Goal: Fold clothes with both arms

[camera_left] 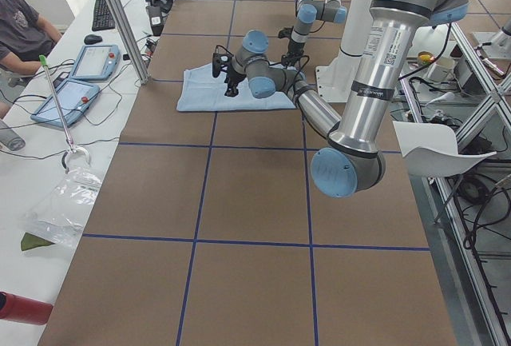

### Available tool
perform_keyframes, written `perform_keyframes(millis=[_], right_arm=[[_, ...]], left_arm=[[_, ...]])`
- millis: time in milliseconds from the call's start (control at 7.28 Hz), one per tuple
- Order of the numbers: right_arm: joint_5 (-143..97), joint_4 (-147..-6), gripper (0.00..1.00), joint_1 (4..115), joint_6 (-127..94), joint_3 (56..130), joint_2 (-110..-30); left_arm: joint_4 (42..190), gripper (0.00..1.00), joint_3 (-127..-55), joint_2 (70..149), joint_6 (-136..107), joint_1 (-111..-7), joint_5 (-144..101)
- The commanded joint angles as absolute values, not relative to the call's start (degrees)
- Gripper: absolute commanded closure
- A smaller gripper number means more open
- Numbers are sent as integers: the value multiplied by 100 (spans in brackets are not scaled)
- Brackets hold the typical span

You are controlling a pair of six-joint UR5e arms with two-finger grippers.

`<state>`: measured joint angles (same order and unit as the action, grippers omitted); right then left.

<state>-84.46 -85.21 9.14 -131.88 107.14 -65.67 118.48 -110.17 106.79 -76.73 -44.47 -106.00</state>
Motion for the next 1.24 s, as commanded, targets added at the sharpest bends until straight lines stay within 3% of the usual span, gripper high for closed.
perform_keyframes(millis=[0,1099], right_arm=[[-8446,-8517,100,871,-13201,10723,-6592],[-8437,-8596,100,835,-13219,10898,-6636]], left_arm=[[11848,39,-11021,10679,-7673,-4447,-10600],[11848,40,-11030,10696,-8075,-4386,-10600]])
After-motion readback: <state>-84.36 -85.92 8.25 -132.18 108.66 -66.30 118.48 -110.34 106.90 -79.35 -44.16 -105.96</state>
